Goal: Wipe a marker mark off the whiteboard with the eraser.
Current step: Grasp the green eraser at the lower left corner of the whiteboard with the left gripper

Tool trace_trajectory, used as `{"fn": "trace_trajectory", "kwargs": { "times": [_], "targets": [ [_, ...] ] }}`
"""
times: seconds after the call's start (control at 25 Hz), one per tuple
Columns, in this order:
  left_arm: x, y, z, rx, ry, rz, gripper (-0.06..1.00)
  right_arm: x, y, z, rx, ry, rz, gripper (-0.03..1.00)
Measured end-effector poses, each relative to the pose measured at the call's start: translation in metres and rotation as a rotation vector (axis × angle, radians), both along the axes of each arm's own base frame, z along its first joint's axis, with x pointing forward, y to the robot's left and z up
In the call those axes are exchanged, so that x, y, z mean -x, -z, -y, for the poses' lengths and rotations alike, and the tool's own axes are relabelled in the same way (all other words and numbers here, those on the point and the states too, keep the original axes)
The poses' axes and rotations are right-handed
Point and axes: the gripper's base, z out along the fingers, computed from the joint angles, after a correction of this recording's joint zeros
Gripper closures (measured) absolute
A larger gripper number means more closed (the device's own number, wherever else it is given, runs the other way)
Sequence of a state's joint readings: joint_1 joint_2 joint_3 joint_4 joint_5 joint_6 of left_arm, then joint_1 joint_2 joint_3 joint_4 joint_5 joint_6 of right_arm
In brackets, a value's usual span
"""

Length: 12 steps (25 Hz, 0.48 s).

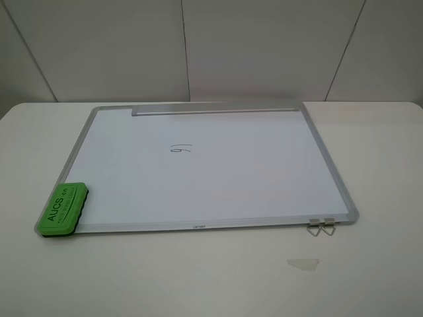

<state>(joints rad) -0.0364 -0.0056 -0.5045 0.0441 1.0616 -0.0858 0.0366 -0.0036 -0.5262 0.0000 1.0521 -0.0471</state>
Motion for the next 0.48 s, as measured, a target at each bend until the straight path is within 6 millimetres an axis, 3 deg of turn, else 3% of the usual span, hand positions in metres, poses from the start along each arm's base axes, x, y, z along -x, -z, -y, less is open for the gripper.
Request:
{"fn": "trace_trajectory", "kwargs": {
  "times": [0.48],
  "targets": [
    [0.0, 0.0, 0.0, 0.0, 0.0, 0.0, 0.22, 0.0, 0.0, 0.0, 0.0, 0.0, 0.0, 0.15]
  ]
}}
